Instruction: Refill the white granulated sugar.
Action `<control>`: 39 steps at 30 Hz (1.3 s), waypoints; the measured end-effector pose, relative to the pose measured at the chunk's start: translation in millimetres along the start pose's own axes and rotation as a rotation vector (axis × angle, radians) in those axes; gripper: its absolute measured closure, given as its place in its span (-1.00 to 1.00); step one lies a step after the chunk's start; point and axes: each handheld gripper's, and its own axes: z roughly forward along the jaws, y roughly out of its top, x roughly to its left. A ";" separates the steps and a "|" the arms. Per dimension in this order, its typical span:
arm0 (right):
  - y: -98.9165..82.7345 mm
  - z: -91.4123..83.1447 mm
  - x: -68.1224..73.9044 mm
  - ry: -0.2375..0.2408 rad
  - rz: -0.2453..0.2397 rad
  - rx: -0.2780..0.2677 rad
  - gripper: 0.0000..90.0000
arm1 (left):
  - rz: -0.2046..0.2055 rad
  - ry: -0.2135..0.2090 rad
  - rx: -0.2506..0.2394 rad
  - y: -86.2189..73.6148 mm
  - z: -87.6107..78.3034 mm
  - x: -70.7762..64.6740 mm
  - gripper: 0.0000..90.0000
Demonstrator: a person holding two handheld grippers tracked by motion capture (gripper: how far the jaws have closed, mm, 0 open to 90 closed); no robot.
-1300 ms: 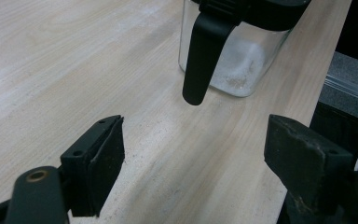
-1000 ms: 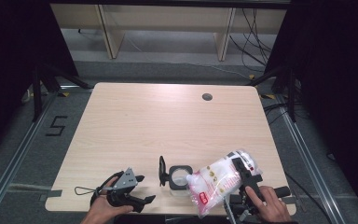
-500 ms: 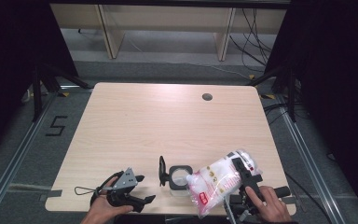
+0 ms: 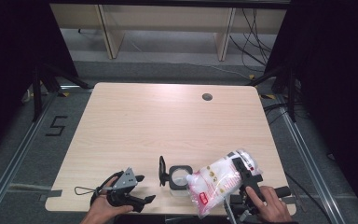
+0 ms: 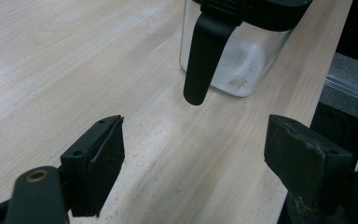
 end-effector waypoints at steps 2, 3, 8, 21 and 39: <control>0.9 -0.7 -1.8 0.004 -0.023 0.005 -0.15 | 0.003 -0.001 0.000 0.3 -0.1 0.1 -0.56; 0.7 -1.1 -1.9 0.006 -0.020 0.008 -0.15 | 0.002 -0.001 -0.001 0.3 0.0 0.0 -0.56; 0.4 -1.2 -0.6 0.009 -0.006 0.012 -0.15 | -0.006 -0.002 -0.008 0.2 0.5 -0.4 -0.56; -0.8 0.8 1.3 -0.008 0.026 -0.013 -0.15 | -0.004 0.001 0.001 0.3 -0.2 -0.3 -0.56; -0.8 0.8 -2.1 -0.018 -0.013 -0.024 -0.15 | 0.006 0.003 0.009 0.7 -1.1 0.1 -0.56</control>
